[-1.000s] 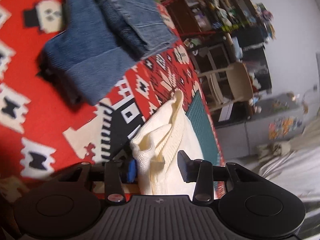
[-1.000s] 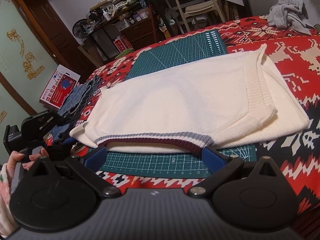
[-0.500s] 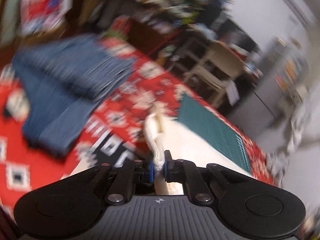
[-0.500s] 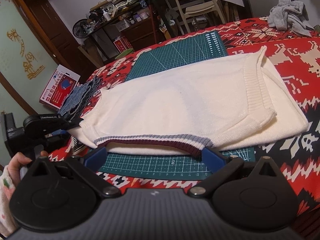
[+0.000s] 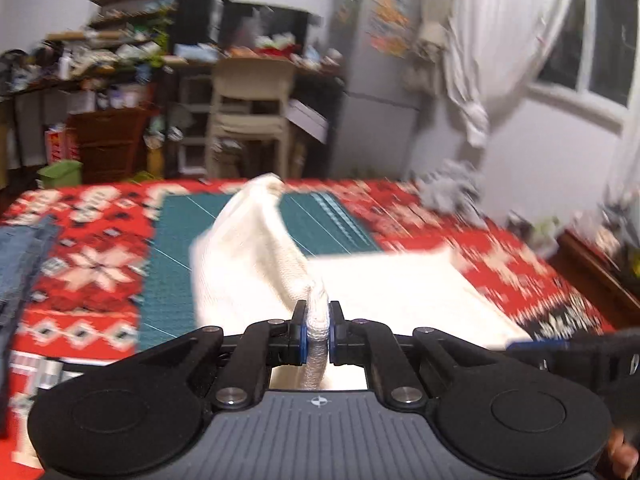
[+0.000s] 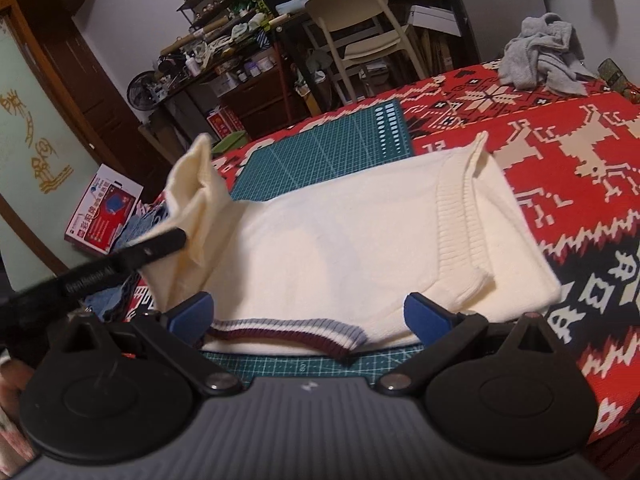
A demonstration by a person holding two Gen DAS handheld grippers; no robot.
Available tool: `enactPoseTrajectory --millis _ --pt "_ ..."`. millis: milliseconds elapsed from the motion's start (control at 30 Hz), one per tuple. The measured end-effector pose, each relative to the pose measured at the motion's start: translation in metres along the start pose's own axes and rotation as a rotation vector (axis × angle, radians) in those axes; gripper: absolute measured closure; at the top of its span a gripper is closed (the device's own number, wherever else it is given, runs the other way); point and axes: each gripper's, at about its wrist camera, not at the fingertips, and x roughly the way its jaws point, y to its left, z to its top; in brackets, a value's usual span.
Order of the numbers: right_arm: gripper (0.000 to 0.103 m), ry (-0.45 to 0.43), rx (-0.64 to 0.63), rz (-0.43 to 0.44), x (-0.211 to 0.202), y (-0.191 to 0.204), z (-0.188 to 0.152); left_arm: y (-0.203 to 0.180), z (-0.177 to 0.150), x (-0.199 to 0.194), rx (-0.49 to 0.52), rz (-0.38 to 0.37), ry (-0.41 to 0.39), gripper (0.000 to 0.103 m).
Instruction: Fold clothes
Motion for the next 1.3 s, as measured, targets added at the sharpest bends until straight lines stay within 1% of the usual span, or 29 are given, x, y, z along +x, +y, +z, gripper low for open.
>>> enactPoseTrajectory --millis 133,200,267,333,367,400,467,533,633,700,800,867,933,967,1000,1033,1067,1133,1200,1233,1300 --pt "0.001 -0.012 0.014 -0.009 -0.004 -0.006 0.003 -0.022 -0.015 0.029 0.066 -0.018 0.092 0.094" --pt "0.001 -0.015 0.018 -0.012 -0.003 -0.008 0.004 -0.028 -0.024 0.040 0.085 0.002 0.116 0.094" --pt "0.001 -0.015 0.024 -0.012 -0.003 -0.009 0.004 -0.026 -0.024 0.041 0.071 -0.006 0.112 0.094" --pt "0.001 -0.012 0.028 -0.008 -0.002 -0.009 0.004 -0.025 -0.023 0.039 0.055 -0.051 0.118 0.092" --pt "0.001 -0.009 0.031 -0.001 0.000 -0.008 0.004 -0.026 -0.024 0.036 0.056 -0.069 0.121 0.083" --pt "0.001 -0.005 0.034 0.008 0.002 -0.008 0.004 -0.026 -0.025 0.034 0.058 -0.086 0.124 0.076" --pt "0.001 0.002 0.043 0.020 0.006 -0.006 0.006 -0.028 -0.027 0.029 0.061 -0.120 0.130 0.074" --pt "0.001 0.006 0.051 0.032 0.010 -0.003 0.009 -0.027 -0.028 0.023 0.047 -0.138 0.132 0.073" --pt "0.003 0.011 0.065 0.051 0.017 0.001 0.012 -0.019 -0.026 0.006 -0.002 -0.171 0.113 0.073" --pt "0.005 0.033 0.067 0.067 0.024 0.003 0.015 -0.011 -0.024 -0.007 -0.038 -0.177 0.092 0.072" --pt "0.015 0.068 0.051 0.070 0.036 0.010 0.015 0.011 -0.021 -0.019 -0.117 -0.140 0.073 0.071" --pt "0.026 0.097 0.045 0.061 0.044 0.014 0.014 0.026 -0.019 -0.026 -0.169 -0.115 0.060 0.072" --pt "0.049 0.128 0.042 0.048 0.054 0.018 0.012 0.040 -0.016 -0.033 -0.222 -0.089 0.047 0.075" --pt "0.055 0.142 0.044 0.043 0.058 0.020 0.010 0.049 -0.016 -0.033 -0.251 -0.079 0.049 0.078" --pt "0.067 0.155 0.055 0.045 0.062 0.020 0.008 0.057 -0.016 -0.031 -0.278 -0.077 0.056 0.084" --pt "0.072 0.169 0.069 0.049 0.066 0.020 0.005 0.064 -0.016 -0.028 -0.297 -0.082 0.064 0.086" --pt "0.073 0.182 0.082 0.053 0.070 0.020 0.003 0.064 -0.016 -0.026 -0.294 -0.084 0.072 0.089" --pt "0.073 0.188 0.083 0.066 0.073 0.023 0.000 0.063 -0.018 -0.020 -0.285 -0.090 0.089 0.089" --pt "0.090 0.190 0.080 0.079 0.076 0.028 -0.002 0.062 -0.019 -0.015 -0.276 -0.095 0.105 0.090" --pt "0.095 0.185 0.070 0.075 0.074 0.029 -0.003 0.062 -0.019 -0.013 -0.271 -0.097 0.113 0.091" --pt "0.096 0.170 0.046 0.058 0.067 0.032 -0.002 0.061 -0.020 -0.008 -0.261 -0.102 0.129 0.092"
